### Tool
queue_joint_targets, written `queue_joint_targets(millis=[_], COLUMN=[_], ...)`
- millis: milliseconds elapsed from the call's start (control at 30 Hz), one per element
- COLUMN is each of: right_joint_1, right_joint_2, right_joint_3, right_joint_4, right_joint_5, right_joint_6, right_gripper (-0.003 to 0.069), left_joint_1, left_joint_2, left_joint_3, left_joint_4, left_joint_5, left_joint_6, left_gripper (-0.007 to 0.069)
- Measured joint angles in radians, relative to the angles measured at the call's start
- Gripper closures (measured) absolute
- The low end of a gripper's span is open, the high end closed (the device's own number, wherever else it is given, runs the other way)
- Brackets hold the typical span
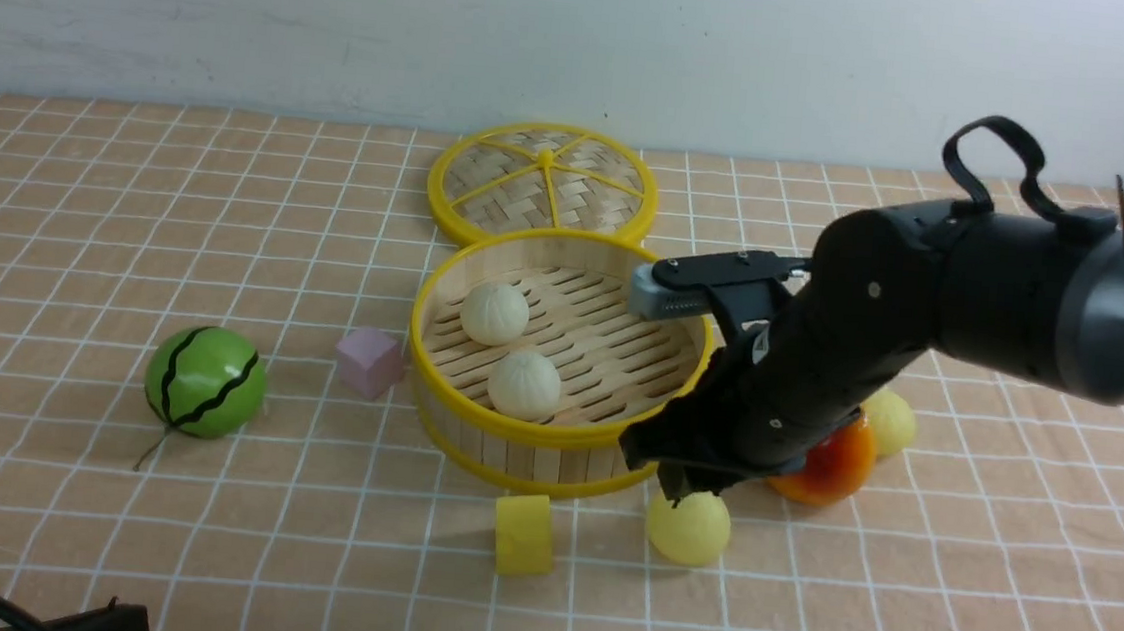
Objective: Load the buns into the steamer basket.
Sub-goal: Use the right arm to grab a steamed stuffed bun
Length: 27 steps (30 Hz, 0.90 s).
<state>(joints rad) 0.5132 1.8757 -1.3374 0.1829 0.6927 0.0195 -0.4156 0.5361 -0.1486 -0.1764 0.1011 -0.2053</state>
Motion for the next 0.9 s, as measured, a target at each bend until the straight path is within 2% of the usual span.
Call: queue_joint_targets(millis=[167, 433, 833, 900], right_joint_1=[0.000, 0.000, 0.000, 0.000], right_joint_2=[0.029, 0.035, 0.062, 0.063], right_joint_3=[0.000, 0.000, -0.001, -0.001], right_joint_4=[-0.004, -0.021, -0.028, -0.033], right_joint_5=[-0.024, -0.023, -0.003, -0.001], right_joint_6=[0.000, 0.000, 0.000, 0.000], right_gripper=[0.0349, 0.0391, 0.0493, 0.0533], left_joint_1=[0.000, 0.000, 0.000, 0.000], left_joint_2=[0.000, 0.000, 0.000, 0.000], left_joint_3=[0.000, 0.000, 0.000, 0.000], left_joint_4=[0.000, 0.000, 0.000, 0.000], left_joint_5=[0.000, 0.000, 0.000, 0.000], left_joint_6=[0.000, 0.000, -0.001, -0.001], left_gripper=[0.0635, 0.0634, 0.0634, 0.0634])
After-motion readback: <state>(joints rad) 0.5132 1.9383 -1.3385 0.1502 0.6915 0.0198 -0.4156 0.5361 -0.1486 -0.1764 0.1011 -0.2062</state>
